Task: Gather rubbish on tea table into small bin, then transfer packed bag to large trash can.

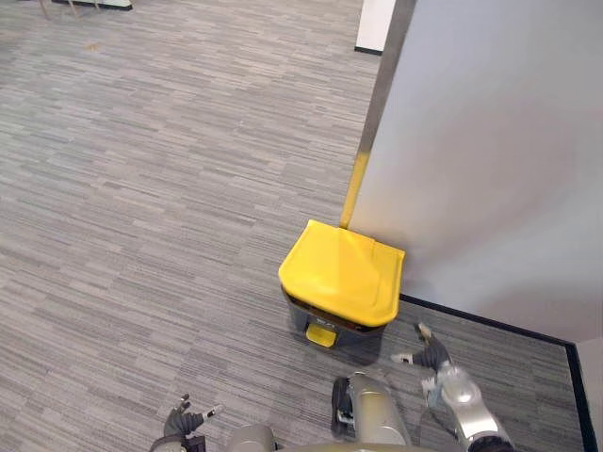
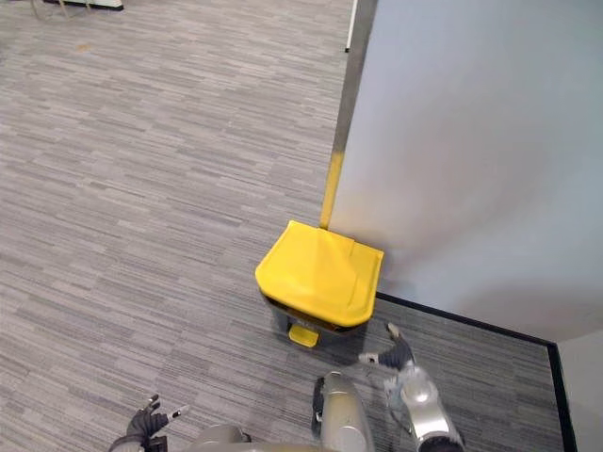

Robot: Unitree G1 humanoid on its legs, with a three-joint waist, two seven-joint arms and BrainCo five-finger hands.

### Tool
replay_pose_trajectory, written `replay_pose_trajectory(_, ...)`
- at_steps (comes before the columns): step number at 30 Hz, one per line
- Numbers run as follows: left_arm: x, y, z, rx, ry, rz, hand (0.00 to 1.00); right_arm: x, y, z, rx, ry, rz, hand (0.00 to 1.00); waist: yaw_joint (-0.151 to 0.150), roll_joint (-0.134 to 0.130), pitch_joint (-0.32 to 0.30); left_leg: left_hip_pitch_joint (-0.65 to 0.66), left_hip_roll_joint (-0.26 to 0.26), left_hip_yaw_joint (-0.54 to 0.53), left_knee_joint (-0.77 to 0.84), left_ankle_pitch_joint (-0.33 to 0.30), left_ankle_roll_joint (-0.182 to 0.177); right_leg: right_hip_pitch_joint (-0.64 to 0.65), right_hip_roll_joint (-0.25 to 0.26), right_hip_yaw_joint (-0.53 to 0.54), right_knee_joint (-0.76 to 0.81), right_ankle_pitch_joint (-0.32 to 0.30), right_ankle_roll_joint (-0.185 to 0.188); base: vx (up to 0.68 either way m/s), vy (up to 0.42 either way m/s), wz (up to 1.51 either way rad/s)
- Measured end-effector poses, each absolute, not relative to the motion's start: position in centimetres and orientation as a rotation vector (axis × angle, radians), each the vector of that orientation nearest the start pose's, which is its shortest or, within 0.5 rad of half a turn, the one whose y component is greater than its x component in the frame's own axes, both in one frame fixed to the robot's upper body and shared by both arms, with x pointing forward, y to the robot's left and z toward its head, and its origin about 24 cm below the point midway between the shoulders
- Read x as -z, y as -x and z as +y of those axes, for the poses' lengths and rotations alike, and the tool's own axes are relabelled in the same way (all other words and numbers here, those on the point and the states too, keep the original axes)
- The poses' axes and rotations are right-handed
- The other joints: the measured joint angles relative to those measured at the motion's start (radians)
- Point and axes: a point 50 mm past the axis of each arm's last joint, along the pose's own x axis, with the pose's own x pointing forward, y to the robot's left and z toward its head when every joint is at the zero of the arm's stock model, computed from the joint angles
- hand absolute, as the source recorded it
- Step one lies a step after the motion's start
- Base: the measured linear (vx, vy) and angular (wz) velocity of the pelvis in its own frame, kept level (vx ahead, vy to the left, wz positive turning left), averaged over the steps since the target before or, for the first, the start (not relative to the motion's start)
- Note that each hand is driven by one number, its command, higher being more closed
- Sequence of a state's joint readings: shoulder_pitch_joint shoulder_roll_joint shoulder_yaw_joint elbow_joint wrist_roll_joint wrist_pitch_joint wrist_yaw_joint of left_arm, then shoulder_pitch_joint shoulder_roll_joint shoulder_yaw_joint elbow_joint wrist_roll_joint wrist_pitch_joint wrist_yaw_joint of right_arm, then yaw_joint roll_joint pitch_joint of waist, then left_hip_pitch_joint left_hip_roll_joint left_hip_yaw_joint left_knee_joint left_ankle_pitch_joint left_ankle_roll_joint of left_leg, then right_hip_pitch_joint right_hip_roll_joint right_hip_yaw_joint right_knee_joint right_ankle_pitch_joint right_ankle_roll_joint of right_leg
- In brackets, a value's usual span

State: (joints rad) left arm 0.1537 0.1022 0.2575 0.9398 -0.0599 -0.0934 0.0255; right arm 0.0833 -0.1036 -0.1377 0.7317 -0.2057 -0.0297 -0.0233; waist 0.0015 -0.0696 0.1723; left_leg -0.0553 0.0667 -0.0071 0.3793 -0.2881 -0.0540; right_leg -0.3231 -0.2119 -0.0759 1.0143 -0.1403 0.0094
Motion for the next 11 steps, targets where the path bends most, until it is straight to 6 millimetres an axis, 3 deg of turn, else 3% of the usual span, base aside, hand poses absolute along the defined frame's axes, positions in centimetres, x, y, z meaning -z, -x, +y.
replay_pose_trajectory(1, 14.7, -9.0, 23.4, -0.396, 0.055, 0.959, 0.00, 12.0, -15.4, -21.4, 0.135, 0.239, 0.799, 0.00, 0.005, -0.015, -0.010, -0.014, 0.003, 0.004, 0.000, 0.006, -0.009, 0.043, -0.008, 0.006, -0.061, 0.023, 0.009, -0.13, -0.177, -0.56)
replay_pose_trajectory(2, 14.6, -9.7, 23.5, -0.424, 0.080, 0.937, 0.00, 12.2, -15.2, -21.5, 0.159, 0.227, 0.813, 0.00, 0.018, -0.007, -0.012, -0.029, 0.017, 0.018, -0.025, 0.034, -0.031, 0.081, 0.017, -0.016, -0.195, -0.057, 0.061, -0.11, -0.197, -0.42)
replay_pose_trajectory(3, 14.6, -10.0, 23.0, -0.431, 0.109, 0.928, 0.00, 12.2, -15.1, -21.8, 0.196, 0.218, 0.819, 0.00, 0.020, 0.003, -0.024, -0.025, 0.037, 0.043, -0.096, 0.099, -0.037, 0.117, 0.033, -0.043, -0.321, -0.087, 0.078, -0.08, -0.157, -0.43)
replay_pose_trajectory(4, 14.7, -10.1, 22.7, -0.429, 0.120, 0.926, 0.00, 12.3, -15.1, -22.0, 0.208, 0.218, 0.823, 0.00, 0.018, 0.008, -0.033, -0.021, 0.040, 0.053, -0.136, 0.130, -0.038, 0.131, 0.039, -0.052, -0.381, -0.093, 0.072, -0.10, -0.217, -0.36)
replay_pose_trajectory(6, 14.7, -10.7, 21.6, -0.411, 0.148, 0.918, 0.00, 12.5, -15.2, -23.1, 0.249, 0.219, 0.851, 0.00, 0.016, 0.042, -0.056, -0.014, 0.061, 0.079, -0.253, 0.191, -0.057, 0.166, 0.089, -0.054, -0.578, -0.093, 0.071, -0.12, -0.188, -0.42)
replay_pose_trajectory(9, 14.5, -11.2, 22.2, -0.408, 0.128, 0.907, 0.00, 12.9, -14.6, -24.4, 0.279, 0.226, 0.907, 0.00, 0.013, 0.061, -0.062, 0.003, 0.069, 0.068, -0.340, 0.252, -0.055, 0.216, 0.115, -0.063, -0.725, -0.066, 0.041, -0.12, -0.091, -0.08)
replay_pose_trajectory(11, 14.5, -10.9, 23.0, -0.418, 0.107, 0.914, 0.00, 13.4, -13.6, -24.9, 0.303, 0.217, 0.948, 0.00, 0.014, 0.061, -0.067, 0.016, 0.071, 0.059, -0.353, 0.257, -0.055, 0.234, 0.121, -0.069, -0.748, -0.051, 0.039, -0.10, -0.018, 0.07)
